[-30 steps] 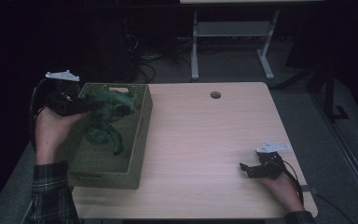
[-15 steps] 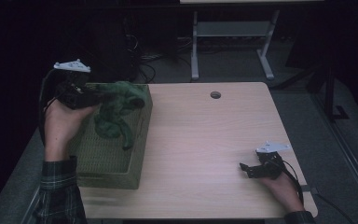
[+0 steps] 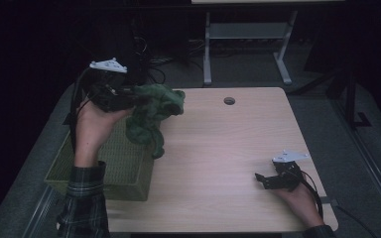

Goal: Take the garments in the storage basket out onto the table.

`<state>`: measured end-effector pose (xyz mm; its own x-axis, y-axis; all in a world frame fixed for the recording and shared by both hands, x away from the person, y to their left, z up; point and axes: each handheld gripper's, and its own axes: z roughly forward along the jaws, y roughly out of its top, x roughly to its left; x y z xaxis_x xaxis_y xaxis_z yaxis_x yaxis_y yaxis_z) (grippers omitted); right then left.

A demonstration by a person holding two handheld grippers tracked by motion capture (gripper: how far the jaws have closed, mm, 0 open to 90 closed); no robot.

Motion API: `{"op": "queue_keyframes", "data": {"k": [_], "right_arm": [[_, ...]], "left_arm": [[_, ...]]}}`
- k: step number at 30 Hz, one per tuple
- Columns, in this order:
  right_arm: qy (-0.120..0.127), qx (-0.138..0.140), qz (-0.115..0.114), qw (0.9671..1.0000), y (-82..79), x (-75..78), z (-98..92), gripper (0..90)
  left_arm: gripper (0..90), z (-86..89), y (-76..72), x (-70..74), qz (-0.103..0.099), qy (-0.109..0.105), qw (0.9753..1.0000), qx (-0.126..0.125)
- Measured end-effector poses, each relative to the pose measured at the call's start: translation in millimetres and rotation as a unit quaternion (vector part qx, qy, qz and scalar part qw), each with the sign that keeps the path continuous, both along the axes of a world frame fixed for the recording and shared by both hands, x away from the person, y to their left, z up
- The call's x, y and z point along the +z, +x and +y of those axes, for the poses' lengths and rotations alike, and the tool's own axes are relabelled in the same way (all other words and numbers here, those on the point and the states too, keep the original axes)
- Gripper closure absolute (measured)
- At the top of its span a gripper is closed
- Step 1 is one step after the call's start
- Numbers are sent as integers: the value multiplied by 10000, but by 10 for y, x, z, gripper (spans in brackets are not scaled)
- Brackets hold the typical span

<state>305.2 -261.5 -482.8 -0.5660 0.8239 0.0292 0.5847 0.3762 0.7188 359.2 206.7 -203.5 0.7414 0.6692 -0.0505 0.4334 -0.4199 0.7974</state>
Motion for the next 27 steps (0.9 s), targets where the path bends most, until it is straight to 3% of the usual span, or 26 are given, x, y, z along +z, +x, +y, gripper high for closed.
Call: {"op": "queue_keyframes", "data": {"k": [11, 21, 27], "right_arm": [[5, -1, 3, 10000, 0, 1, 0, 102], [4, 0, 0, 10000, 1, 0, 0, 102], [4, 1, -1, 10000, 1, 0, 0, 102]], "left_arm": [[860, -428, -1, -110, 20, -110, 9996, -250], [860, -825, -39, -376, 129, -199, 9984, -508], [860, -1054, -29, -603, 296, -214, 9972, -648]]}}
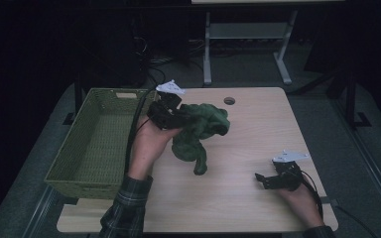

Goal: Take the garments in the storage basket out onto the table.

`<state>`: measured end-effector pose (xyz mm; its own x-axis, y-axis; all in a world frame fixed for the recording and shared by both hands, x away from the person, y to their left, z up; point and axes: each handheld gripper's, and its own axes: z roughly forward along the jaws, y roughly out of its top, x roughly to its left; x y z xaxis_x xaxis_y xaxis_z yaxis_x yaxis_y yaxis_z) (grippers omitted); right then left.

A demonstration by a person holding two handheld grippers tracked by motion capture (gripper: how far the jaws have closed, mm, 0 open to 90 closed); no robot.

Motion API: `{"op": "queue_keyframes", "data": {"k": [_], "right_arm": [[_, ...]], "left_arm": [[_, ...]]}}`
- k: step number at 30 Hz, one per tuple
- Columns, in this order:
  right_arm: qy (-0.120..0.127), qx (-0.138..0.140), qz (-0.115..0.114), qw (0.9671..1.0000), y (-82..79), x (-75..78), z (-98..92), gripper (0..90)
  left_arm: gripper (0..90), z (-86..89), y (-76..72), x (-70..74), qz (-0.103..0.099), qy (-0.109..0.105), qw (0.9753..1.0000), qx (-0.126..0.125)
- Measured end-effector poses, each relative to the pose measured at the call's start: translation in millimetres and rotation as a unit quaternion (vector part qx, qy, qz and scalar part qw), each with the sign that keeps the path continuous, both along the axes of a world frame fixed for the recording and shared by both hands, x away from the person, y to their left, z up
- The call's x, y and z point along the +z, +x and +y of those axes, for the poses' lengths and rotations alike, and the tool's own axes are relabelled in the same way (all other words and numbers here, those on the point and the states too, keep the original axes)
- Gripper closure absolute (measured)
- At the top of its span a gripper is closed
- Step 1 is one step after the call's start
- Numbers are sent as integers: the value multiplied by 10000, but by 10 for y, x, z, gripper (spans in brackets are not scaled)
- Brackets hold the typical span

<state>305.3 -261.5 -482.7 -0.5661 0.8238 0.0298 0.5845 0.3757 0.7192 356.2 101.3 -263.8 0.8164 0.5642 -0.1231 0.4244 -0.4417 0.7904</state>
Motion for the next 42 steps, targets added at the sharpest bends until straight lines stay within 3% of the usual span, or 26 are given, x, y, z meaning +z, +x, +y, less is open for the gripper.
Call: {"op": "queue_keyframes", "data": {"k": [12, 13, 14, 15, 16, 21, 22, 23, 24, 29, 32, 36, 39, 42], "right_arm": [[5, -8, 11, 10000, -2, 0, 1, 102], [4, -7, 8, 10000, -1, 0, 1, 102], [4, -7, 8, 10000, -1, 0, 1, 102], [-2, -5, 8, 10000, -1, 0, 0, 102], [-2, -5, 8, 10000, -1, 0, 0, 102], [-4, -3, 5, 10000, -1, 0, 0, 102], [-4, -3, 5, 10000, -1, 0, 0, 102], [-5, -2, 7, 10000, -1, 0, 0, 102], [-5, -2, 7, 10000, -1, 0, 0, 102], [-9, 2, 5, 10000, -1, 0, -1, 102], [-7, 0, 1, 10000, 0, 0, -1, 102], [-8, 1, 3, 10000, 0, 0, -1, 102], [-8, -1, 3, 10000, -1, 0, -1, 102], [-8, 1, 2, 10000, 0, 0, -1, 102]], "left_arm": [[859, -456, -5, -527, 376, -43, 9991, -199], [860, -523, 3, -658, 466, -92, 9987, -164], [860, -523, 3, -658, 466, -92, 9987, -164], [860, -576, 13, -783, 556, -126, 9983, -135], [860, -576, 13, -783, 556, -126, 9983, -135], [859, -693, 64, -1135, 788, -64, 9968, -81], [859, -693, 64, -1135, 788, -64, 9968, -81], [859, -728, 74, -1250, 903, -39, 9959, -57], [859, -728, 74, -1250, 903, -39, 9959, -57], [853, -775, 120, -1534, 1069, 124, 9942, -96], [831, -798, 129, -1649, 1079, 194, 9939, -91], [800, -786, 140, -1691, 1037, 266, 9941, -145], [699, -768, 131, -1689, 1001, 251, 9945, -170], [534, -748, 118, -1651, 950, 263, 9950, -158]]}}
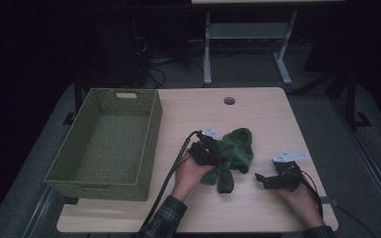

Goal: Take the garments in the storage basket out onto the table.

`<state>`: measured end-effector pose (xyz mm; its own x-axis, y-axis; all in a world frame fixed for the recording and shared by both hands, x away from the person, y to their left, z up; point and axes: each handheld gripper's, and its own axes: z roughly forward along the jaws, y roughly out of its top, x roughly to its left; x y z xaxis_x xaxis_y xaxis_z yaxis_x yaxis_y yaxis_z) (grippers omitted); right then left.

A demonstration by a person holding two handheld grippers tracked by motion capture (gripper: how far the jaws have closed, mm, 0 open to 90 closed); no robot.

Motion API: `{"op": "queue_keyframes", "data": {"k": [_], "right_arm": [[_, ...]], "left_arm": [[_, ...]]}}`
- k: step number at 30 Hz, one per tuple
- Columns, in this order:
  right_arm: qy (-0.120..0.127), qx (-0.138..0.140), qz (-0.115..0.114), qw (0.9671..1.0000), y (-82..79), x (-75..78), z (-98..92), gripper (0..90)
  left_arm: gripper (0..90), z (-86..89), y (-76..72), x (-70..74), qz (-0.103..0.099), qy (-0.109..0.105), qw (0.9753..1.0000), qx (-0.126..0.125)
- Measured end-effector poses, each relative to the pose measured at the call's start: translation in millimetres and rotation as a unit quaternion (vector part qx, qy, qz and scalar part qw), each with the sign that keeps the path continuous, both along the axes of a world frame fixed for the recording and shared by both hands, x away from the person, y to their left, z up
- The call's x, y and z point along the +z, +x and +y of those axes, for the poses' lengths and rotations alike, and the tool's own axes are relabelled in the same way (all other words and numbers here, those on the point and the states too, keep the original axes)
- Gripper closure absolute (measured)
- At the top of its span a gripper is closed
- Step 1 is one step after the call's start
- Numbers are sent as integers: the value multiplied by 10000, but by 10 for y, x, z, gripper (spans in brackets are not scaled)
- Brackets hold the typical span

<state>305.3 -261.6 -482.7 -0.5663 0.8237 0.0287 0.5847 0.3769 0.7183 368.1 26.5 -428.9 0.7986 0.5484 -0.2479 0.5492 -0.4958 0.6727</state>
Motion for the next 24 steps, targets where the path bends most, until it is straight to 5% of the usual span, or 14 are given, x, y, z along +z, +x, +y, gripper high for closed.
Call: {"op": "queue_keyframes", "data": {"k": [6, 15, 24], "right_arm": [[1, -2, 8, 10000, 0, 1, 0, 102], [4, -3, 7, 10000, -1, 1, 1, 102], [13, -23, 17, 10000, -5, 1, 3, 102]], "left_arm": [[386, 107, -99, 105, -79, 48, 9999, -130], [384, 336, -421, 223, -228, -20, 9995, -204], [416, 359, -727, 160, -363, -28, 9993, -93]]}}
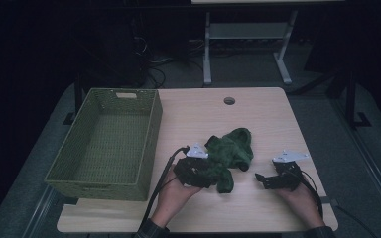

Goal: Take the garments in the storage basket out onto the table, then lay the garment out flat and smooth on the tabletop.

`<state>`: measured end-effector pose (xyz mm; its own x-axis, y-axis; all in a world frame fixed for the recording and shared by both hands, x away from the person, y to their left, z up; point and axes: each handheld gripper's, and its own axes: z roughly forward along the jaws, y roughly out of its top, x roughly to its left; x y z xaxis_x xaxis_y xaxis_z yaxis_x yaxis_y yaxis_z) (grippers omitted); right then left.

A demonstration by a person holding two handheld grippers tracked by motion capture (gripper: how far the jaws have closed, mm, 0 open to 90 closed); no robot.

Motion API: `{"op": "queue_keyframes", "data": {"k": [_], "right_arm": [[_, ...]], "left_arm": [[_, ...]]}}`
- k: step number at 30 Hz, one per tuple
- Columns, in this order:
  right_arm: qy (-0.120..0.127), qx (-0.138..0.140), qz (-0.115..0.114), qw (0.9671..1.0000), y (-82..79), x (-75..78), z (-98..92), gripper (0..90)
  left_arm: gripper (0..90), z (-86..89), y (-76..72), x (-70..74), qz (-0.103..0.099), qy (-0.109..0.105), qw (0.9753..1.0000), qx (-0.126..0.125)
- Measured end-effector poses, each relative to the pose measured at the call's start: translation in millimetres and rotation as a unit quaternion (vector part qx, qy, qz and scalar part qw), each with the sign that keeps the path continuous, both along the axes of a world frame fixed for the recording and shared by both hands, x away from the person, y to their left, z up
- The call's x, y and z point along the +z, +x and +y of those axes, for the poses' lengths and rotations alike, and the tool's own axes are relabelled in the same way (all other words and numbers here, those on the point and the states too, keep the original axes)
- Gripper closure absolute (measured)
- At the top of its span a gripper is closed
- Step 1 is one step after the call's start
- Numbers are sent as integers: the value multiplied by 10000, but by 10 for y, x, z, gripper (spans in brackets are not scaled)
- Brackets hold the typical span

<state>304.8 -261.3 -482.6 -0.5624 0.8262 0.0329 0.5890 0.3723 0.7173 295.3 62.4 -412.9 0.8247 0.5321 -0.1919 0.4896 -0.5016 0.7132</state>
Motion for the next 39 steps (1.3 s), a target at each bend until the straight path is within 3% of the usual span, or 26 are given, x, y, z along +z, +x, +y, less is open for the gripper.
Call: {"op": "queue_keyframes", "data": {"k": [4, 9, 18, 21, 27, 28, 33, 39], "right_arm": [[-8, 34, -8, 10000, -15, 0, -3, 102], [-11, 28, 151, 9999, -91, 34, 33, 105], [369, 524, 140, 9978, -353, 125, 276, 107], [492, 848, 142, 9951, -464, 137, 426, 126], [682, 1189, 286, 9901, -547, 138, 646, 133], [682, 1189, 286, 9901, -547, 138, 646, 133], [792, 1257, 236, 9886, -538, 154, 785, 194], [852, 1280, 208, 9879, -512, 162, 833, 329]], "left_arm": [[418, -31, -52, -100, -41, 44, 10000, 76], [410, -62, -54, -242, -38, 92, 9998, 150], [413, -116, -24, -393, -122, 192, 9994, 266], [484, -133, -15, -421, -191, 328, 9988, 321], [613, -126, 1, -451, -228, 418, 9982, 369], [613, -121, 2, -451, -228, 405, 9981, 397], [810, -57, 12, -433, -147, 279, 9988, 383], [845, -30, -1, -415, -48, 154, 9992, 354]]}}
